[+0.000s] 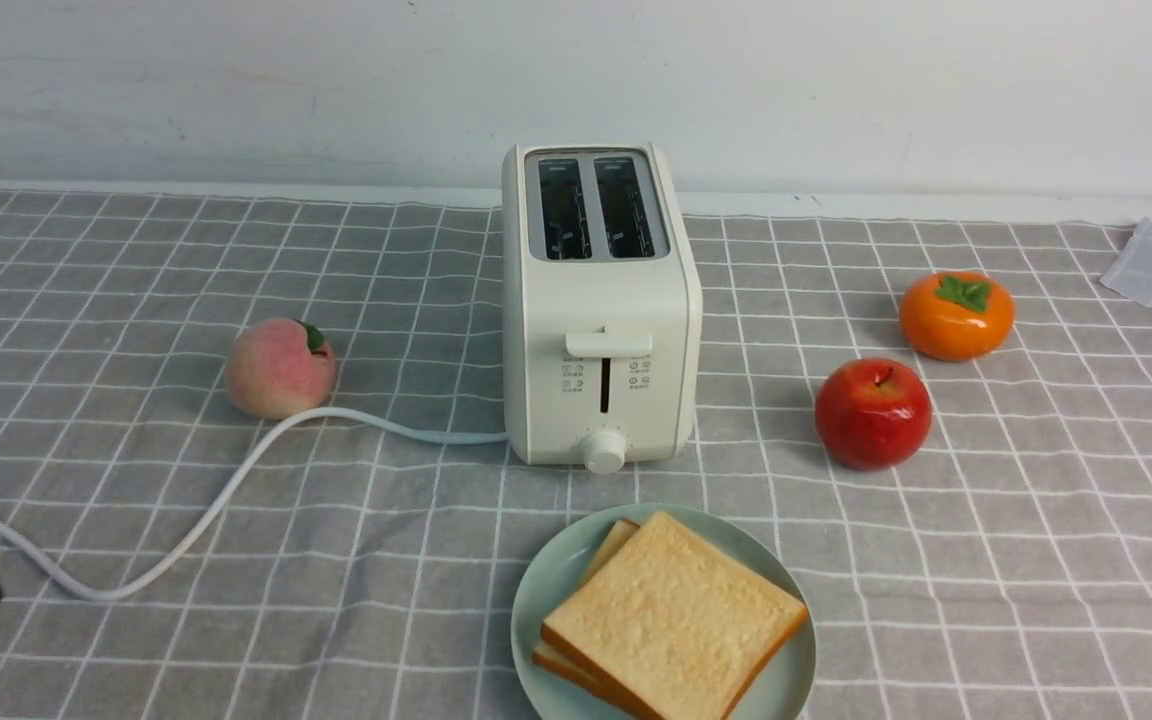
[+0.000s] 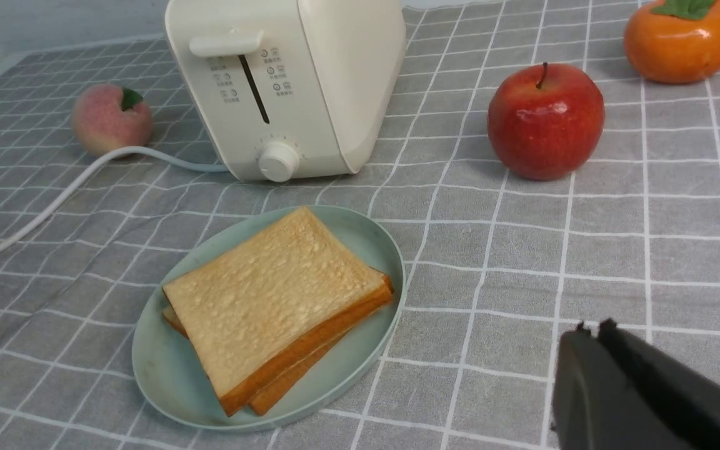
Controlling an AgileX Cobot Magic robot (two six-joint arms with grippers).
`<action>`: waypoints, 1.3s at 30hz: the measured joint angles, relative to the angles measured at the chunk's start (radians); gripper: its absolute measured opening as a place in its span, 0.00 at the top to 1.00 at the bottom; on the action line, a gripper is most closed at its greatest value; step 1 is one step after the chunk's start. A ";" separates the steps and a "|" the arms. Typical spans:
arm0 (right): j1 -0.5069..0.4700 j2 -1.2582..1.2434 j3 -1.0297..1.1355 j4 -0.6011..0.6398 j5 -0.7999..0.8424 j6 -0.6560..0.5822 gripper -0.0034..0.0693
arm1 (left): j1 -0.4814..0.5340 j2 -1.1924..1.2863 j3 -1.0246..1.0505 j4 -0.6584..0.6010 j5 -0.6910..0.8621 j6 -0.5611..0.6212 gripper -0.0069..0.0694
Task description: Take toasted bread from bread machine on grey coffee table place on plate.
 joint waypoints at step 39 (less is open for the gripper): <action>0.000 0.000 0.001 0.001 0.000 0.001 0.87 | 0.350 -0.207 0.347 -0.258 0.057 0.271 0.87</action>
